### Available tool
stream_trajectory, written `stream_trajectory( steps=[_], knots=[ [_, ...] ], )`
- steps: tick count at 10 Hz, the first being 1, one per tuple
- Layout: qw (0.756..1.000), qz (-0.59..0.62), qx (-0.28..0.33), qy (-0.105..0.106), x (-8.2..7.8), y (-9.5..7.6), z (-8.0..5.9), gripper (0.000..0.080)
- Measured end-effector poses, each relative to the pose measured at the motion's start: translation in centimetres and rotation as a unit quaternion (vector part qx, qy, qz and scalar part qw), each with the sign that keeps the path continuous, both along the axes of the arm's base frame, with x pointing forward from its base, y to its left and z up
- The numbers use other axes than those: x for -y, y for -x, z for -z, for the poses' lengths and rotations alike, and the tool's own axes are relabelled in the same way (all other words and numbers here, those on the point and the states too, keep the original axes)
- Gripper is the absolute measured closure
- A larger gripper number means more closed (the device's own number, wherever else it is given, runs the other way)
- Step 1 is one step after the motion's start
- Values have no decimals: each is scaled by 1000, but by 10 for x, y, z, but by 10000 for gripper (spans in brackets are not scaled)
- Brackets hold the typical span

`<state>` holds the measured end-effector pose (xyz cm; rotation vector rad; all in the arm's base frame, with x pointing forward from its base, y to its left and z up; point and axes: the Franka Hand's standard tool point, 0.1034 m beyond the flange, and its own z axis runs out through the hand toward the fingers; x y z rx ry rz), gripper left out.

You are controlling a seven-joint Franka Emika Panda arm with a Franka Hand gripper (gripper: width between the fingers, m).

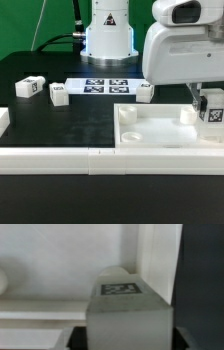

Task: Assemble one leg

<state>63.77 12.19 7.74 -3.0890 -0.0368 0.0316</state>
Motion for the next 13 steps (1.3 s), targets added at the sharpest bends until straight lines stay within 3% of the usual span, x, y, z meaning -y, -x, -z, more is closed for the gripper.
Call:
stream_trajectory(
  steps=[3,5,7,10,13],
  knots=[
    [999,41,-4,-1,1,1,1,503],
    [979,204,-13,1,4,0,2,504],
    [939,342,-21,4,5,1,3,504],
    [842,538,-27,15,4,2,3,504],
    [783,621,-39,8,6,2,3,504]
  ],
)
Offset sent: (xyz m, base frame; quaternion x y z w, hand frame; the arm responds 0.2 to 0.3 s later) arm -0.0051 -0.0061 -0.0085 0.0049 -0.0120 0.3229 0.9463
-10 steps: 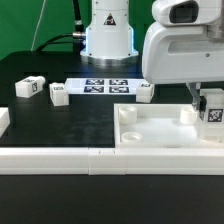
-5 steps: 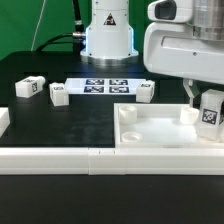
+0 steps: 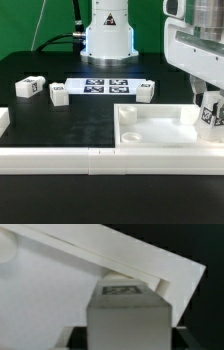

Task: Assemble one leg

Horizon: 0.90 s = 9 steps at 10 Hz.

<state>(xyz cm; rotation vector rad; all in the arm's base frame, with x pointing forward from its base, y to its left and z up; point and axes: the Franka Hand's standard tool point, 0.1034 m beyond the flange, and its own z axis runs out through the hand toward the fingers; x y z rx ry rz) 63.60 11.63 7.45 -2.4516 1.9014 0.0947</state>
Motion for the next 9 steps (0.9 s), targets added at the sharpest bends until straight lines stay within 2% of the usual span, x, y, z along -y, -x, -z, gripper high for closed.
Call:
stream_trajectory(
  steps=[2,3,4,5,6,9],
  knots=[
    [1000,15,-1,-1,-2,0,0,504],
    [1000,-5,1,-1,-2,0,0,313],
    [1000,-8,0,-2,-4,0,0,187],
    [1000,-24,-1,-2,-6,1,0,187],
    [996,-92,4,-2,-7,2,0,161],
    [967,-254,15,-6,-10,2,0,152]
  ],
)
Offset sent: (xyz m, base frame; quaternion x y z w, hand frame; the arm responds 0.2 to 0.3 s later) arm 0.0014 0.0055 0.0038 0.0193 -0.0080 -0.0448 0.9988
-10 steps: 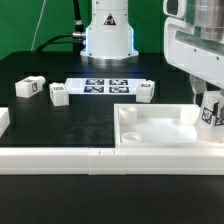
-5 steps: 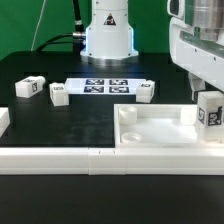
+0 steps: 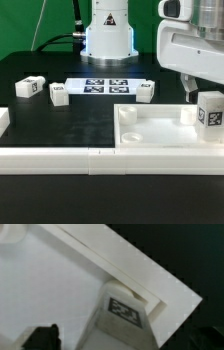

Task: Assemble one leg

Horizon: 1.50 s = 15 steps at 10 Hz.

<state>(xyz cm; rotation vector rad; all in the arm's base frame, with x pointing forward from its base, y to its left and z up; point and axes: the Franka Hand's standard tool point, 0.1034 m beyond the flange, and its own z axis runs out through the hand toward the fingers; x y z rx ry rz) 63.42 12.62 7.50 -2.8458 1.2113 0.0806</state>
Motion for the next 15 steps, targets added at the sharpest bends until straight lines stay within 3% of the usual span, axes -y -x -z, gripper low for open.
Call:
stream_trajectory(
  steps=[4,8,10,11,12,15],
  knots=[
    [980,-199,15,0,2,-3,-3,151],
    [942,-334,24,-4,7,-5,-2,151],
    [943,-332,24,-4,7,-5,-2,412],
    [943,-332,24,-4,7,-5,-2,412],
    [943,-332,24,-4,8,-5,-2,511],
    [947,-321,23,-4,8,-4,-2,511]
  ],
)
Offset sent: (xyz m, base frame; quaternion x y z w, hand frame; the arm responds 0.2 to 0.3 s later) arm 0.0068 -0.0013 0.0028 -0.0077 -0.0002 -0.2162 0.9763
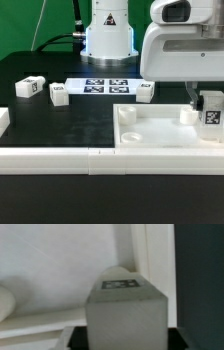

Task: Assemble one leg

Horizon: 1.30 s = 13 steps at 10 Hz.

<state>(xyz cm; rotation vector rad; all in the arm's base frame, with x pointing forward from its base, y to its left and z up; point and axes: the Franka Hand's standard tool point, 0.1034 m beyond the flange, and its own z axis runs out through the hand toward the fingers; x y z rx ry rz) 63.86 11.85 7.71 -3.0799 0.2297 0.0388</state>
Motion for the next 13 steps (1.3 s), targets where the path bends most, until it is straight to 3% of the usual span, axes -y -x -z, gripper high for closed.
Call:
stream_trajectory(
  steps=[2,5,8,9,13],
  knots=[
    [996,88,-6,-1,1,0,1,511],
    [966,259,-16,2,3,1,1,509],
    [889,458,-20,3,5,0,2,509],
    [845,534,-26,3,6,1,1,509],
    [759,650,-37,3,6,1,2,509]
  ],
)
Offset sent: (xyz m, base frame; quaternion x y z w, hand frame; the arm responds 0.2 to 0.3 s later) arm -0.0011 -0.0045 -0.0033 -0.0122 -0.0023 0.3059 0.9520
